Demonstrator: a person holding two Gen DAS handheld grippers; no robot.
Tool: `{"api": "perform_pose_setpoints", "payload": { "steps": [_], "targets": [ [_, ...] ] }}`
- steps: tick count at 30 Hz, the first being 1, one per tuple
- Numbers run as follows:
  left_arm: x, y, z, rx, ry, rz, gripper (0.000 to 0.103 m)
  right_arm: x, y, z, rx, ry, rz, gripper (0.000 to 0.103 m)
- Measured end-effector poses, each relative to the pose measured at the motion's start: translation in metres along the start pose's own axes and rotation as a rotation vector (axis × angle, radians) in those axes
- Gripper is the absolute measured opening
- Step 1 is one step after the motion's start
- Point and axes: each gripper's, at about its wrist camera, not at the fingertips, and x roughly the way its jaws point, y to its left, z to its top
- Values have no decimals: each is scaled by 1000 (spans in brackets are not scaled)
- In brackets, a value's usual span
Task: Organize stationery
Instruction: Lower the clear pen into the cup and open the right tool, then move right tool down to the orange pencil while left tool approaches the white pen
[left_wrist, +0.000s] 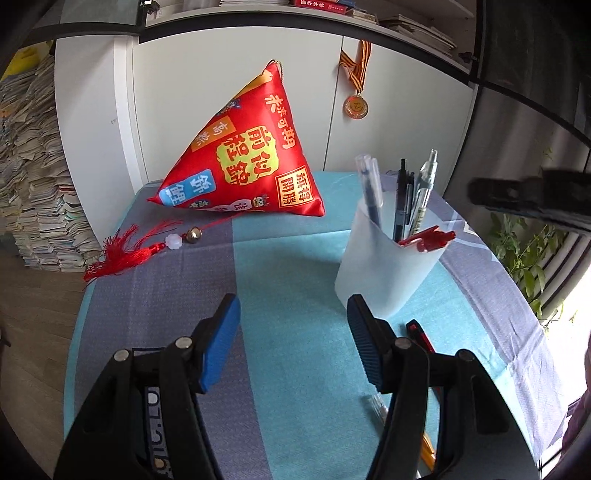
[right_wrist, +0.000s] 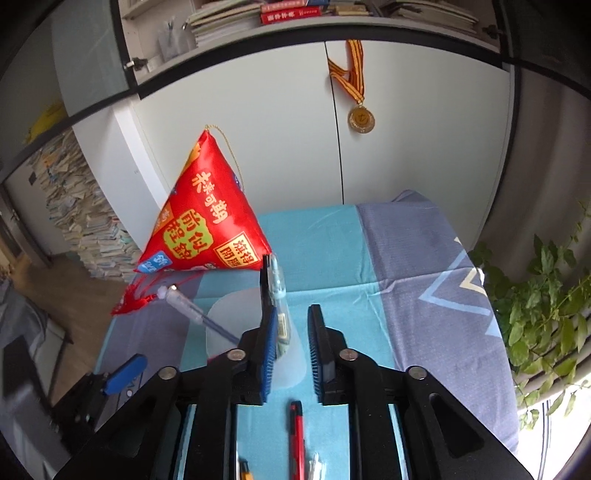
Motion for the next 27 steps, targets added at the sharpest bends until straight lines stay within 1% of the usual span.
{"api": "perform_pose_setpoints", "payload": {
  "steps": [2,4,5,7,9,11,15,17,19,21,24,27],
  "targets": [
    [2,-1,-2,11,6,16,59,-9,-3,-12,-12,-1,11,27],
    [6,-4,-4,27,22,27,59,-10,-4,-31,-55,48,18,27],
    [10,-4,-6,29,44,29,59,-7,-5,-39,-68,75,19,27],
    [17,-4,-15,12,126,35,57,1,-7,-60,-89,144,15,27],
    [14,-6,-27,-16,166,18,57,9,-12,-78,-96,191,9,27],
    [8,-13,-40,-12,194,-15,57,12,-19,-93,-75,212,15,27],
    [-10,-32,-54,38,186,-19,58,6,-28,-111,-58,218,19,27],
    [-15,-41,-59,73,179,-1,58,-3,-26,-115,-84,201,5,27],
    [-14,-49,-63,109,187,35,58,-13,-23,-118,-116,180,-10,27],
    [-11,-51,-67,110,209,31,58,-23,-20,-120,-140,161,-17,27],
    [-7,-50,-69,79,243,-12,58,-31,-19,-122,-144,150,-13,27],
    [-9,-55,-70,97,239,2,58,-31,-17,-125,-144,157,9,27]
  ]
}}
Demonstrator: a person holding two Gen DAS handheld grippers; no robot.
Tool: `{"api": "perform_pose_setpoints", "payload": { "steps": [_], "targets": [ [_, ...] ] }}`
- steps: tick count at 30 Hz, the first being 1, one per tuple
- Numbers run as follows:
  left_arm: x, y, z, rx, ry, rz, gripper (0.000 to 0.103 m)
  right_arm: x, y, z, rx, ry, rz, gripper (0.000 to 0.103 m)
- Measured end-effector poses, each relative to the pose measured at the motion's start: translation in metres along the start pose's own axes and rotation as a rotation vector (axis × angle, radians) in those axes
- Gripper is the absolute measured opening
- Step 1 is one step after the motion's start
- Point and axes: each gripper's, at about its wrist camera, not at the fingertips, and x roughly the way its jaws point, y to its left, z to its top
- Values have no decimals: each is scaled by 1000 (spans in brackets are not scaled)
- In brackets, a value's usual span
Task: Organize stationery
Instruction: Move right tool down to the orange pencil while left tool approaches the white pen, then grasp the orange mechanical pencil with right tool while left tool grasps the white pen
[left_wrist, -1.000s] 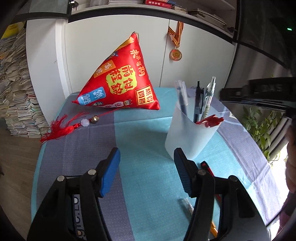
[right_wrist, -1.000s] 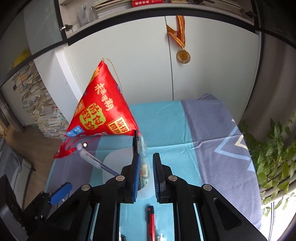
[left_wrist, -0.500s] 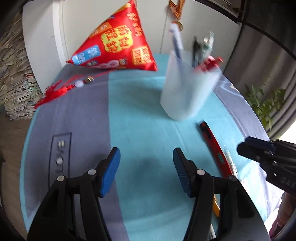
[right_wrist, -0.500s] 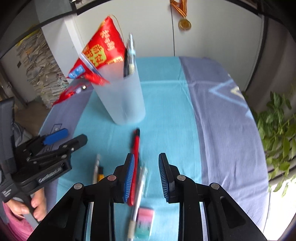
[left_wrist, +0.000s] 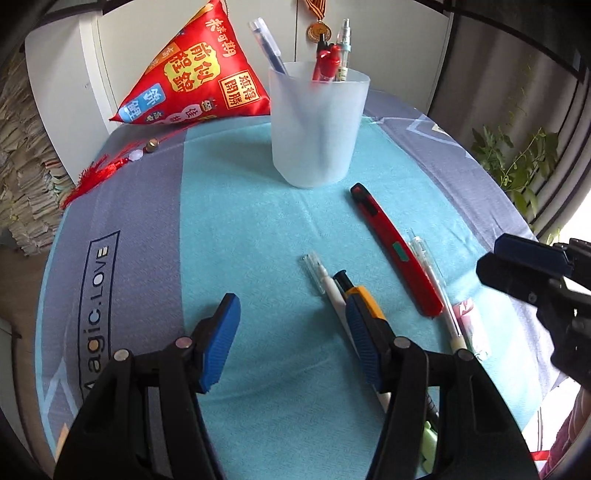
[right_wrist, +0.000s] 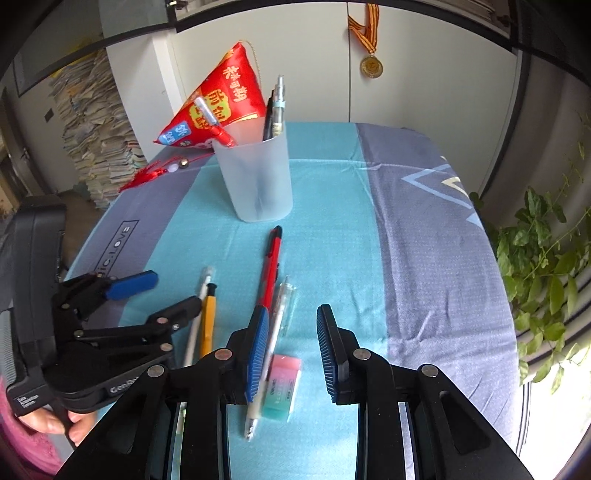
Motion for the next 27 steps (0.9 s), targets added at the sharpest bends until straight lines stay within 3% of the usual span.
{"api": "perform_pose_setpoints", "payload": {
  "steps": [7,11,17,21,27],
  "targets": [
    [2,3,4,-32,40,-9,59,1,17,-11,-52,12,21,27],
    [4,12,2,-46,81,29,56,-2,23,-16,-67,21,37,27],
    [-6,26,-6,-100,65,4,56,8,46,-22,-128,53,76,27],
    [-15,35,-10,-110,39,29,56,21,56,-26,-146,89,78,27],
    [-18,42,-13,-128,34,17,56,39,60,-25,-154,123,24,27]
  ]
}}
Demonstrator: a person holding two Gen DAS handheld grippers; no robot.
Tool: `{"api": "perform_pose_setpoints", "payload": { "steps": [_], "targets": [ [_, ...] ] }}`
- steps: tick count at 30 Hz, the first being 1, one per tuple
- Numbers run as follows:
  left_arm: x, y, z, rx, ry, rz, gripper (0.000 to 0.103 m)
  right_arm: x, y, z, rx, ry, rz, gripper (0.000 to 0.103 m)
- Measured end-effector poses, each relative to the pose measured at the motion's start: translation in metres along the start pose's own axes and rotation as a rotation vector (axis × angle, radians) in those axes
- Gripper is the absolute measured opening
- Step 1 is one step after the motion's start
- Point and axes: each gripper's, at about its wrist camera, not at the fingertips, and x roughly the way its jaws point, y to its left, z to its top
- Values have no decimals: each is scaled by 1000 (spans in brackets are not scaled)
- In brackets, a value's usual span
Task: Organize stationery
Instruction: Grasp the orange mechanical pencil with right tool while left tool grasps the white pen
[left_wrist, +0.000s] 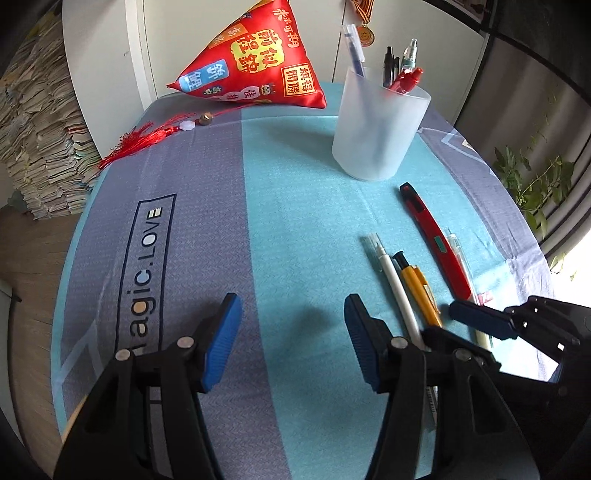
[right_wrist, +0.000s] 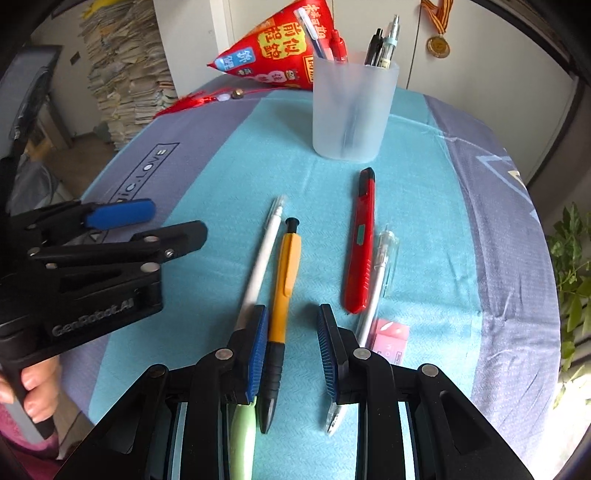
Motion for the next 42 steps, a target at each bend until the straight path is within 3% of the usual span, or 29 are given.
{"api": "perform_pose_setpoints", "payload": {
  "steps": [10,13,16,23,27,31,33,35,42],
  "targets": [
    [1,5,0,-9,6,-19,56,17,0,28,25,7,-28,27],
    [2,9,1,-20,6,-15,56,20,3,33,9,2,-27,16],
    [1,9,1,-21,14,-38,56,16,-4,36,56,2,-2,15],
    [6,-22,16,22,9,-119,58,-53,-34,30,181,-187,44,13],
    [23,-44,24,48,51,-84,56,-90,-41,19,202,-272,31,11],
    [36,-56,35,46,87,-24,54,-101,-45,12,209,-304,20,11],
    [39,-61,41,43,98,19,43,-102,-47,11,221,-309,31,11],
    [41,-61,44,37,99,40,9,-103,-49,9,225,-312,46,11],
    [26,-44,43,-17,75,-83,5,-107,-56,3,232,-326,48,11]
  ]
}}
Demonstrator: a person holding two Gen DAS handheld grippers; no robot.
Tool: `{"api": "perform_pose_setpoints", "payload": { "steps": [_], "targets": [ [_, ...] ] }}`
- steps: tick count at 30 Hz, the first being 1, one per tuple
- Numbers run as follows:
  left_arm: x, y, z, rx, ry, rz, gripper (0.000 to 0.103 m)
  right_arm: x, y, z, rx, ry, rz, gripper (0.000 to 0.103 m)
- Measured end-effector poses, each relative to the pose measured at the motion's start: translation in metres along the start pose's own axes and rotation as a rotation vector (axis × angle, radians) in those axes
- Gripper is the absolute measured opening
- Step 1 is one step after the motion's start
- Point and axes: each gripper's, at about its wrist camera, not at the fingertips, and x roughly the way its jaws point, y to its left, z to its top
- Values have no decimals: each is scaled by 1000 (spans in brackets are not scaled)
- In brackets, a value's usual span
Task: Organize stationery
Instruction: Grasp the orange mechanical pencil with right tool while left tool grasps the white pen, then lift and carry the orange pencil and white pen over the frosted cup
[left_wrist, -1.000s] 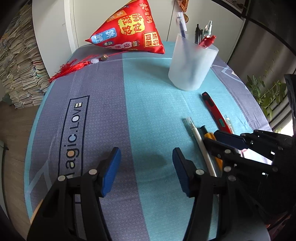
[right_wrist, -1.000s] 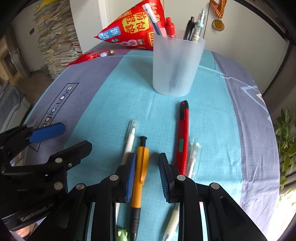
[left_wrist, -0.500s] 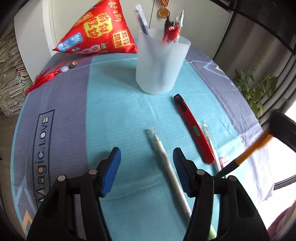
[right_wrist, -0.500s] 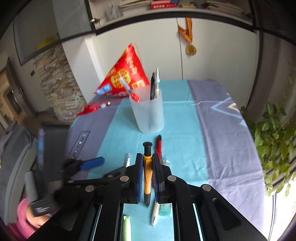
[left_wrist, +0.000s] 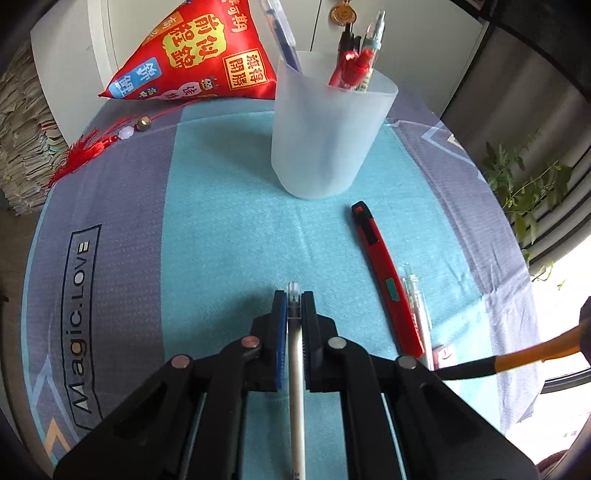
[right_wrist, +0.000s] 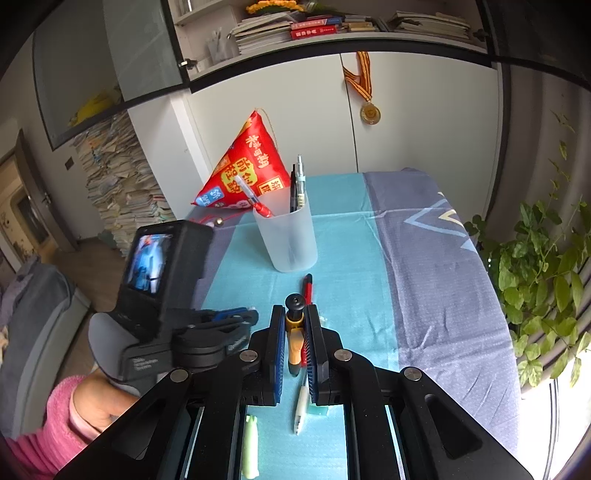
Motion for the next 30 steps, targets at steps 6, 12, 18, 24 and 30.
{"api": "perform_pose_setpoints", "payload": {
  "steps": [6,12,18,24,30],
  "targets": [
    [-51,16,0,-19,-117,-62,5,-3,-4,1,15,-13,3,11],
    [-91,16,10,6,-248,-84,5,-6,2,8,3,-32,5,11],
    [-112,13,33,23,-357,-62,5,-13,10,24,-19,-68,3,11],
    [-129,6,60,60,-449,-35,6,-19,12,62,-19,-121,7,11],
    [-138,0,99,75,-523,-39,6,-10,16,102,-27,-158,5,11]
  ]
}}
